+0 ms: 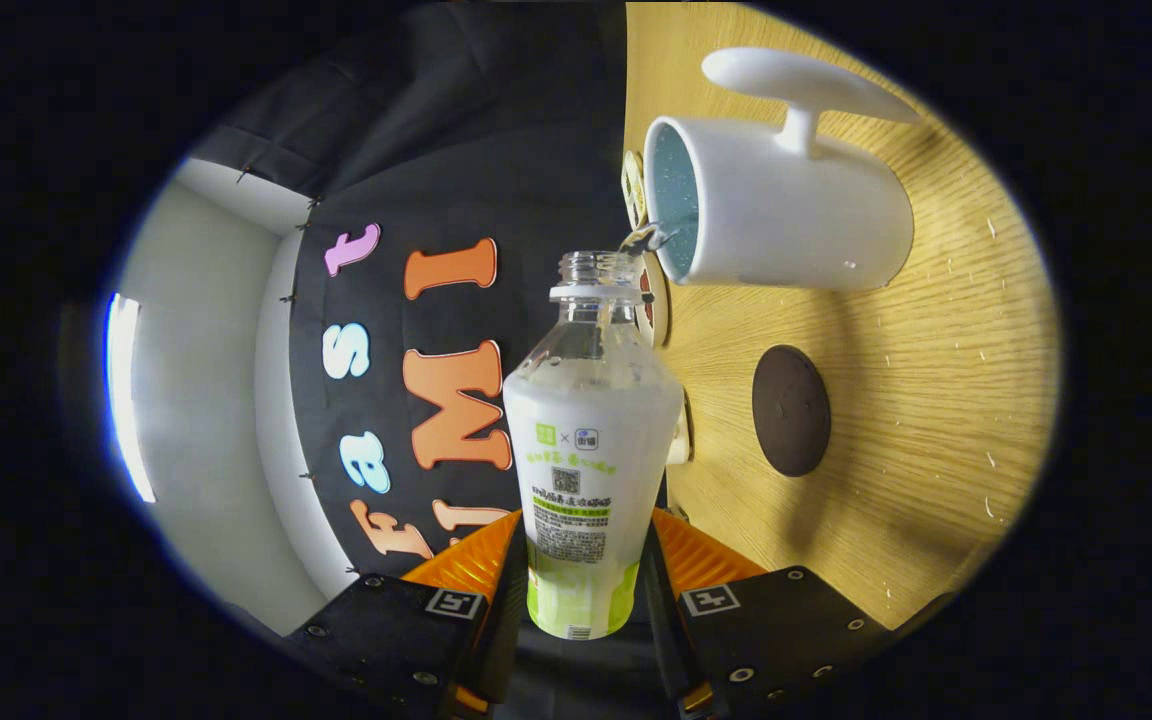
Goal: Take the bottle from table, then pour the juice into the cup, finally place the bottle on the coaster
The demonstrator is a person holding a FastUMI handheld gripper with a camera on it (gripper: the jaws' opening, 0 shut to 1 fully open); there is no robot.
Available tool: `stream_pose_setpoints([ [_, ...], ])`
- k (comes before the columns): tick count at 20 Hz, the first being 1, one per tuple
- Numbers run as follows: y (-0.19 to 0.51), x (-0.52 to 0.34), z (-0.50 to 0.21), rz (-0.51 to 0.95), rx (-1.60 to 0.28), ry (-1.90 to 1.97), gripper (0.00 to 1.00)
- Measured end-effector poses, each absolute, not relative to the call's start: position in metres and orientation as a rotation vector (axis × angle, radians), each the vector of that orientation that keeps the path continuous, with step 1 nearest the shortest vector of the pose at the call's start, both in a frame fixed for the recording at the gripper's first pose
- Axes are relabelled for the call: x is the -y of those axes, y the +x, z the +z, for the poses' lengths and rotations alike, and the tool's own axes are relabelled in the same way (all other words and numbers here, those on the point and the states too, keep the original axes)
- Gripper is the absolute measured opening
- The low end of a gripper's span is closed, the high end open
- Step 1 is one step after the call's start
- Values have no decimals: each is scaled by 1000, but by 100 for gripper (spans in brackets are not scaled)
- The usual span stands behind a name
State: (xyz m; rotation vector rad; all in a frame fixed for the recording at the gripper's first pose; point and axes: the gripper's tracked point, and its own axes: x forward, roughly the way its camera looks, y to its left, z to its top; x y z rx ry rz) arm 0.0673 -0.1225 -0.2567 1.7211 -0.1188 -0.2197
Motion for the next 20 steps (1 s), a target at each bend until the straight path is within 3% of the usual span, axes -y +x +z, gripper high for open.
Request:
stream_pose_setpoints([
  [20, 69, 148, -236, -218, 241, 1830, 58],
])
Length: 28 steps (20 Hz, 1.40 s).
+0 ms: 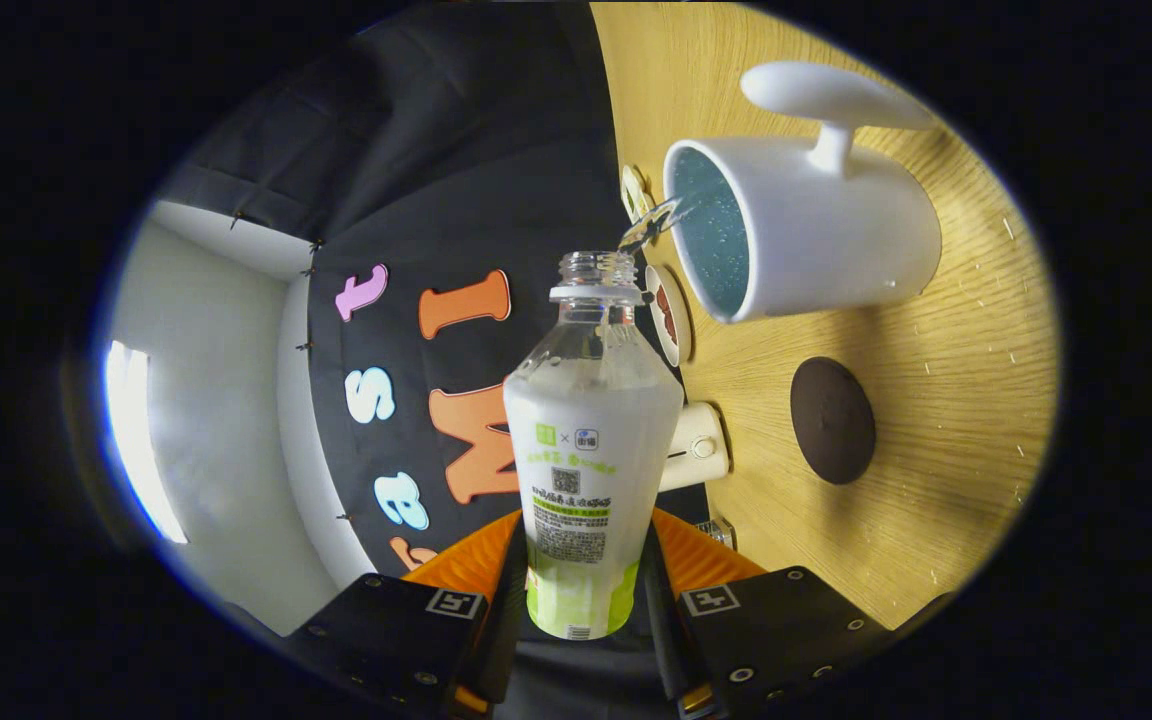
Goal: Take the bottle from table, then pour the juice into the cup, finally place the bottle on the coaster
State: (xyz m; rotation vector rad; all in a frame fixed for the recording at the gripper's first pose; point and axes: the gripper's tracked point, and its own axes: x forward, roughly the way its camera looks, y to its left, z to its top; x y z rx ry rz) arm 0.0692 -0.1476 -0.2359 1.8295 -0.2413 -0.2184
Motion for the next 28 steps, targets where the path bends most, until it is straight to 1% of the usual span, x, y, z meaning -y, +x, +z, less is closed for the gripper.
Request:
stream_pose_setpoints([
  [17, 72, 162, -204, -181, 375, 1977, 58],
  [28, 71, 159, -196, -169, 421, 2089, 58],
])
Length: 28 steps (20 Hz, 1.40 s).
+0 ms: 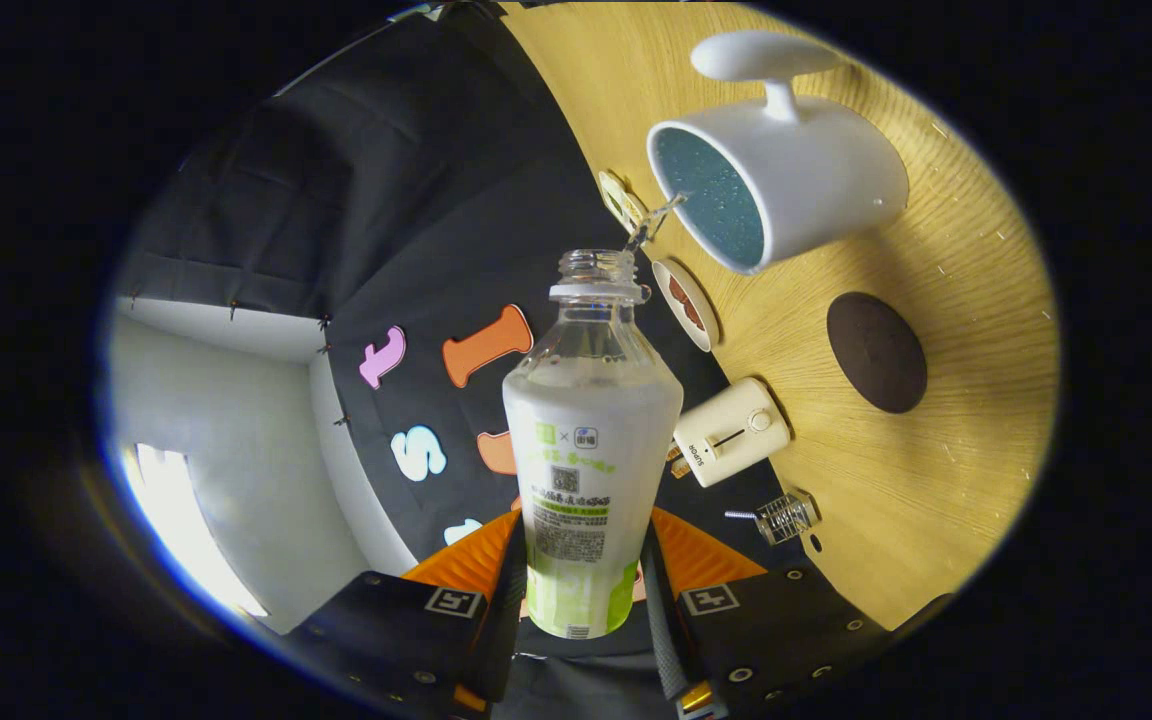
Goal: Take the bottle from table, then pour the juice into the cup, finally place the bottle on the coaster
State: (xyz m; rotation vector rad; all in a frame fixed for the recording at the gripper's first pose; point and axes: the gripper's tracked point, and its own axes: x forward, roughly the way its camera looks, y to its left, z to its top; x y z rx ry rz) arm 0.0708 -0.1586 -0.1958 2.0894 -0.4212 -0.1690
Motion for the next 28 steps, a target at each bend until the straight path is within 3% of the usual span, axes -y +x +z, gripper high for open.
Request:
stream_pose_setpoints([
  [22, 68, 173, -183, -160, 569, 2278, 58],
  [28, 69, 169, -202, -228, 479, 2152, 58],
])
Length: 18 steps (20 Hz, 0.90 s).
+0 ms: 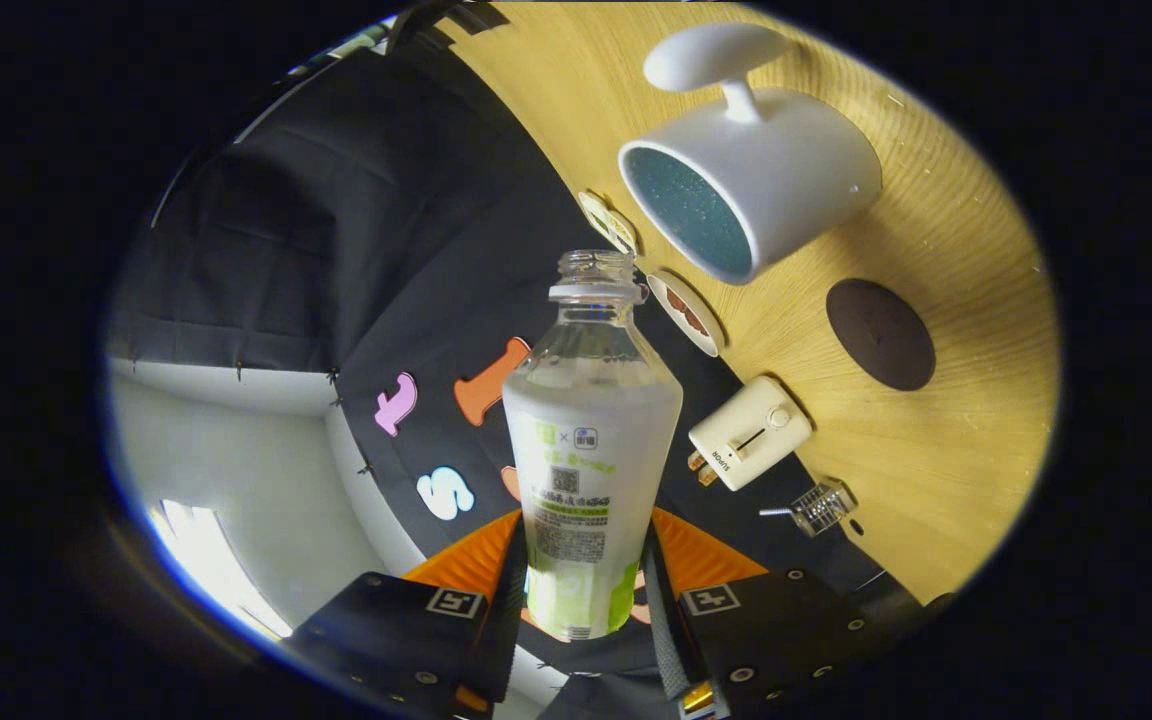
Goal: Take the bottle from table, then pour the juice into the cup, finally place the bottle on the coaster
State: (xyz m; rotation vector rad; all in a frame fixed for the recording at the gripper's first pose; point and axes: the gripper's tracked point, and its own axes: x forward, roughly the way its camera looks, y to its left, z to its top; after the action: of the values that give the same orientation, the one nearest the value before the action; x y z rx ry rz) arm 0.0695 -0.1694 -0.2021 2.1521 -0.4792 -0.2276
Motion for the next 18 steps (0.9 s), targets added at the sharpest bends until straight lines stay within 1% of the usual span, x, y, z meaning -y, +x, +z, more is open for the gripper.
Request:
stream_pose_setpoints([
  [4, 76, 156, -233, -300, 284, 1964, 57],
  [8, 72, 149, -251, -330, 137, 1691, 58],
  [10, 67, 149, -250, -324, 115, 1543, 58],
  [14, 80, 159, -228, -259, 89, 1232, 57],
  [18, 87, 172, -214, -264, 57, 966, 58],
])
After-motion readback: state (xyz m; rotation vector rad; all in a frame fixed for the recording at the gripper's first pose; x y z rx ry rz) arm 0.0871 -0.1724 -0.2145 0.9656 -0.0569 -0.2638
